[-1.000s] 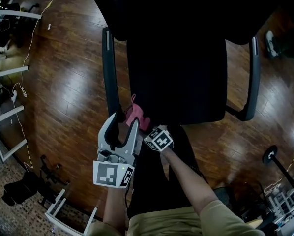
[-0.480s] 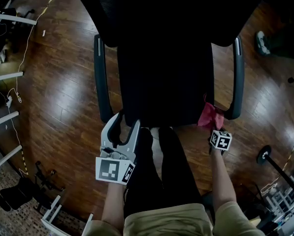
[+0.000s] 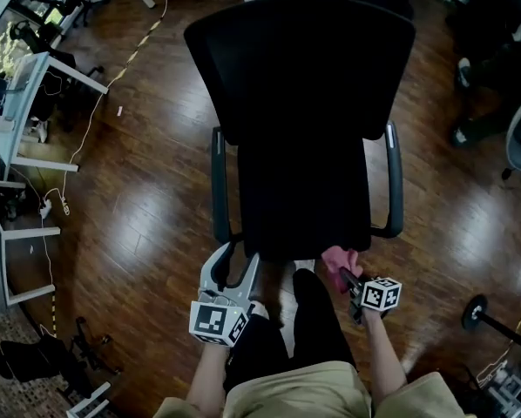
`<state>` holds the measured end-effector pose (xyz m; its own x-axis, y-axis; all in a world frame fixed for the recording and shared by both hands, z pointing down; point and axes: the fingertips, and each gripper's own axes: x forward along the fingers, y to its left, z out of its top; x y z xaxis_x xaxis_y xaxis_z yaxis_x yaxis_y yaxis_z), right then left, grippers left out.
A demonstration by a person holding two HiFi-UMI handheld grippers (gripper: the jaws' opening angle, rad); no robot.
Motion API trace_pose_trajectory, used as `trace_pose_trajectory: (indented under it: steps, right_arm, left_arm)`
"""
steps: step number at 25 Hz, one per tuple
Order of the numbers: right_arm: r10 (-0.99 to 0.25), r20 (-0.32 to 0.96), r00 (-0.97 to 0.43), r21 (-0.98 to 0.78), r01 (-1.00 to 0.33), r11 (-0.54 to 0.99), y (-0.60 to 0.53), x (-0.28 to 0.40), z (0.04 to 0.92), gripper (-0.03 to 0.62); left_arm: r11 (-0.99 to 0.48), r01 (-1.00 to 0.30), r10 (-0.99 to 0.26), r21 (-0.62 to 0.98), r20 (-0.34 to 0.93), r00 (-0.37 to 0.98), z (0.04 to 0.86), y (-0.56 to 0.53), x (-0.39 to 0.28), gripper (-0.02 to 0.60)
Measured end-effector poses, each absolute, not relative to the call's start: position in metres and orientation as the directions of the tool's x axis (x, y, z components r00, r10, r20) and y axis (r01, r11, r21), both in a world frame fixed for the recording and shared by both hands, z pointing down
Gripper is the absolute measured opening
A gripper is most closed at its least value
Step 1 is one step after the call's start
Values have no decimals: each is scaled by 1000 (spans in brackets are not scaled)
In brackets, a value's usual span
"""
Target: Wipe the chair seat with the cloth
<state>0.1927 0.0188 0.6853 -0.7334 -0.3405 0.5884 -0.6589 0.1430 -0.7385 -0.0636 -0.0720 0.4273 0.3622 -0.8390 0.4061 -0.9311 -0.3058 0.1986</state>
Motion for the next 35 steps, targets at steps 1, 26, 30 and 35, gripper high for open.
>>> trace_pose_trajectory:
  steps: [1,26,30,35]
  right_arm:
    - [-369,562,-740,-743,-648,167,21,179,665,15]
    - [-677,137,-723,-294,-683,669,293,2,259,17]
    - [-735,33,-678,-116,-733,671,299,19,188,17]
    - [-777,-42,-628,-29,-776,630,318,37,143,17]
  left_arm:
    - [-310,-928,-847,206,384,368,415,-69,-62,195]
    - [-386,-913,-923,133,-44,383,187,327,-156,190]
    - [-356,-928,-933,112,-90,348,159,335,-152,190]
    - [-336,-937,-937,90,-133,323,141,330,-141,190]
